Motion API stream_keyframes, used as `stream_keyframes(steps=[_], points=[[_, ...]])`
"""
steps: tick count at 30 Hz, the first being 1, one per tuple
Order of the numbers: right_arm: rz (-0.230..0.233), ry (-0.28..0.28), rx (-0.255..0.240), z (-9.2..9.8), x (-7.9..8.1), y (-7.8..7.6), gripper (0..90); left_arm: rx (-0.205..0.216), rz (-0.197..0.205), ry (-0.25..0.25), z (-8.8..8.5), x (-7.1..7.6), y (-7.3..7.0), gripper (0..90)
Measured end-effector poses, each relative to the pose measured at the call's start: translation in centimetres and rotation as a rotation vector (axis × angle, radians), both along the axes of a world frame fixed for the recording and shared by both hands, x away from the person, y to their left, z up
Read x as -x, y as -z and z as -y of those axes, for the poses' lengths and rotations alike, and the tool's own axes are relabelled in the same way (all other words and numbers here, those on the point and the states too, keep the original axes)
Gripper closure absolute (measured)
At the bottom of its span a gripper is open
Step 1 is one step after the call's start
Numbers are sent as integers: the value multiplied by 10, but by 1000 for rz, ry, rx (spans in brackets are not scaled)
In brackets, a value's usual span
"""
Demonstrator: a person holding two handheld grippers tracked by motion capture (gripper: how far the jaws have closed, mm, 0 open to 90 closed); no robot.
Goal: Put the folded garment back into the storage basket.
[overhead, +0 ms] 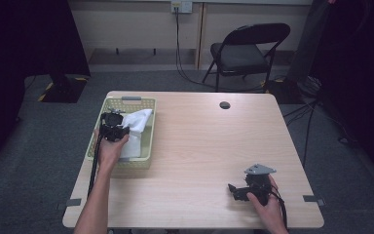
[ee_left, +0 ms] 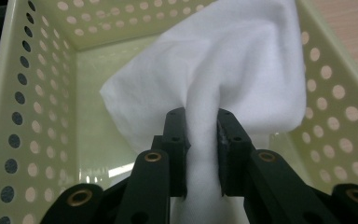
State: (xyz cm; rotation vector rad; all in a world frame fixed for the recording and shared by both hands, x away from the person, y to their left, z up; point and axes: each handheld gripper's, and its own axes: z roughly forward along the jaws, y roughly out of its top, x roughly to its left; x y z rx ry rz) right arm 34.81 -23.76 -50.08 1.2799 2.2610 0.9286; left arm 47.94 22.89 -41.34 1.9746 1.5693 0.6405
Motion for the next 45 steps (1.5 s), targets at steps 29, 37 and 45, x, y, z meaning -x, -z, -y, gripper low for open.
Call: stream_keyframes(steps=[29,37,45], points=[[0,0,0,0,0,0,0,64,-57,-46,-2,-10,10,152],[0,0,0,0,0,0,0,38,-50,-85,0,-9,9,60],[0,0,0,0,0,0,0,-30,-45,-91,3,-8,10,109]])
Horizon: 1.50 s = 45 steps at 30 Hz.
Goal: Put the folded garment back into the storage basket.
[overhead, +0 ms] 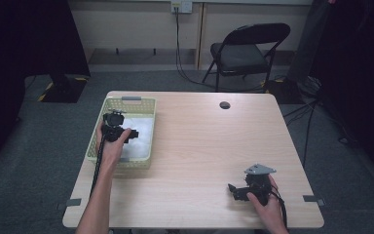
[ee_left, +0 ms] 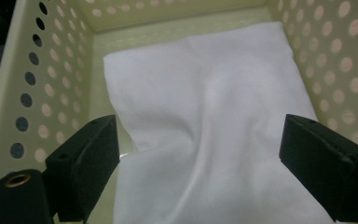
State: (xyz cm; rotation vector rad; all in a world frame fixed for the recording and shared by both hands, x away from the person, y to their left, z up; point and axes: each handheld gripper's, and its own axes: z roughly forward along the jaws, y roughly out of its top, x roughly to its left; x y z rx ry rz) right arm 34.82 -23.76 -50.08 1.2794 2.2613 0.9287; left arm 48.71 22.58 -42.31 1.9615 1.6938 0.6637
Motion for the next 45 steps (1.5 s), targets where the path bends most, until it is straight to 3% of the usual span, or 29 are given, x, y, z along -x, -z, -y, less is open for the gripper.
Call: stream_keyframes(steps=[2,7,12,16,24,27,33,38,45], points=[[0,0,0,0,0,0,0,32,-21,-3,-1,0,1,93],[0,0,0,0,0,0,0,29,-13,-34,2,5,-1,93],[0,0,0,0,0,0,0,77,7,36,7,11,-8,93],[0,0,0,0,0,0,0,92,28,72,12,17,-15,93],[0,0,0,0,0,0,0,32,54,106,20,25,-19,64],[0,0,0,0,0,0,0,52,78,117,20,31,-18,61],[0,0,0,0,0,0,0,103,97,69,17,40,-15,61],[0,0,0,0,0,0,0,115,105,91,20,48,-13,60],[0,0,0,0,0,0,0,118,119,103,19,59,-22,60]])
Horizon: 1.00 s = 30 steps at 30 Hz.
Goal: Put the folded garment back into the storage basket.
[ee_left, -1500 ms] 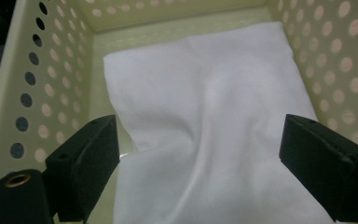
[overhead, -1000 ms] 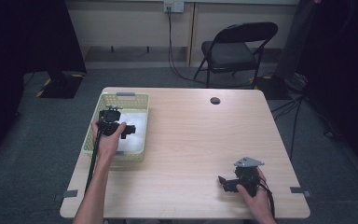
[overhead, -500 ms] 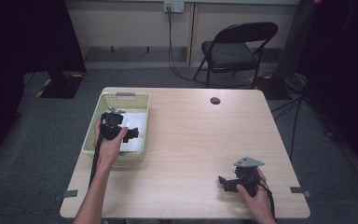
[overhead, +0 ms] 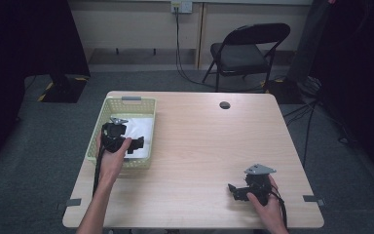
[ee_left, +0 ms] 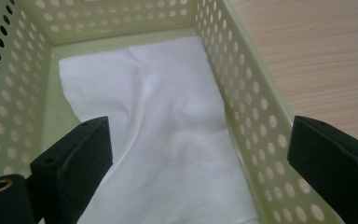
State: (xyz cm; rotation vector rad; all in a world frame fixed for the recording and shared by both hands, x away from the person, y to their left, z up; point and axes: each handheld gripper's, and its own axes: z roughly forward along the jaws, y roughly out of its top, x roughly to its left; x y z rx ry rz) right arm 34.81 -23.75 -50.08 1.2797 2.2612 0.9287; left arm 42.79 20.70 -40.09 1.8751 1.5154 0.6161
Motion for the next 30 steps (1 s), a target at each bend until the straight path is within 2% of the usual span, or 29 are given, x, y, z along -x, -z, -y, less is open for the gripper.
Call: stream_keyframes(steps=[4,7,13,18,21,22,25,28,30], points=[[0,0,0,0,0,0,0,-13,6,22,2,8,-4,60],[0,0,0,0,0,0,0,-24,19,19,3,14,-5,60],[0,0,0,0,0,0,0,-38,10,41,3,21,-4,58],[0,0,0,0,0,0,0,-61,37,56,6,29,-8,59],[0,0,0,0,0,0,0,-32,33,70,7,34,-10,60],[0,0,0,0,0,0,0,-36,33,75,7,36,-10,59],[0,0,0,0,0,0,0,-31,36,78,8,42,-8,60],[0,0,0,0,0,0,0,-59,40,33,8,51,-7,61],[0,0,0,0,0,0,0,-48,40,46,6,56,-7,61]])
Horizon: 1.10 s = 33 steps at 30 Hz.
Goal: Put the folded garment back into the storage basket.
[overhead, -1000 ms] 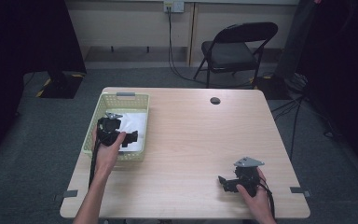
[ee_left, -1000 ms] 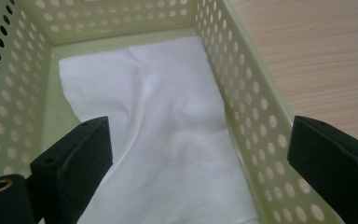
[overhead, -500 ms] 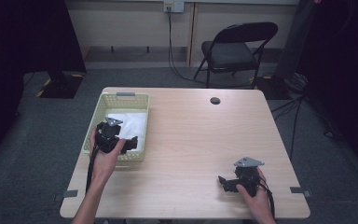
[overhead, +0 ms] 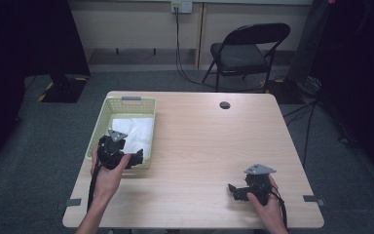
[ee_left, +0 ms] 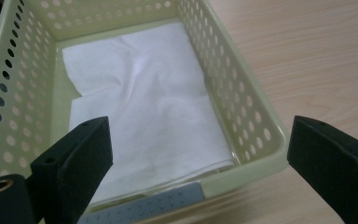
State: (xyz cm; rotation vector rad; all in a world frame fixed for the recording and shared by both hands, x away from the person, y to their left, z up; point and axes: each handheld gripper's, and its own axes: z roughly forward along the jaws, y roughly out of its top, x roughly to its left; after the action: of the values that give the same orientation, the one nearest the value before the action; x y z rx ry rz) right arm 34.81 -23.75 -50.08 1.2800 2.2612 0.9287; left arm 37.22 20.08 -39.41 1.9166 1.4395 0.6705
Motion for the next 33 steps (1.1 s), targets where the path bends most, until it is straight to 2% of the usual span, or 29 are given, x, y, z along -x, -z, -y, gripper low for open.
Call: stream_keyframes(steps=[5,7,9,12,14,20,27,30,33], points=[[0,0,0,0,0,0,0,-8,-6,4,-4,10,3,61],[0,0,0,0,0,0,0,-23,-8,8,-5,14,6,61],[0,0,0,0,0,0,0,-5,3,-3,-8,18,10,61],[0,0,0,0,0,0,0,20,-10,-11,-12,22,18,61],[0,0,0,0,0,0,0,20,-15,-13,-13,25,21,61],[0,0,0,0,0,0,0,13,-35,-2,-12,33,31,61],[0,0,0,0,0,0,0,-13,-58,8,-5,46,41,61],[0,0,0,0,0,0,0,-28,-78,2,-6,47,48,61],[0,0,0,0,0,0,0,-20,-100,-7,-11,47,56,61]])
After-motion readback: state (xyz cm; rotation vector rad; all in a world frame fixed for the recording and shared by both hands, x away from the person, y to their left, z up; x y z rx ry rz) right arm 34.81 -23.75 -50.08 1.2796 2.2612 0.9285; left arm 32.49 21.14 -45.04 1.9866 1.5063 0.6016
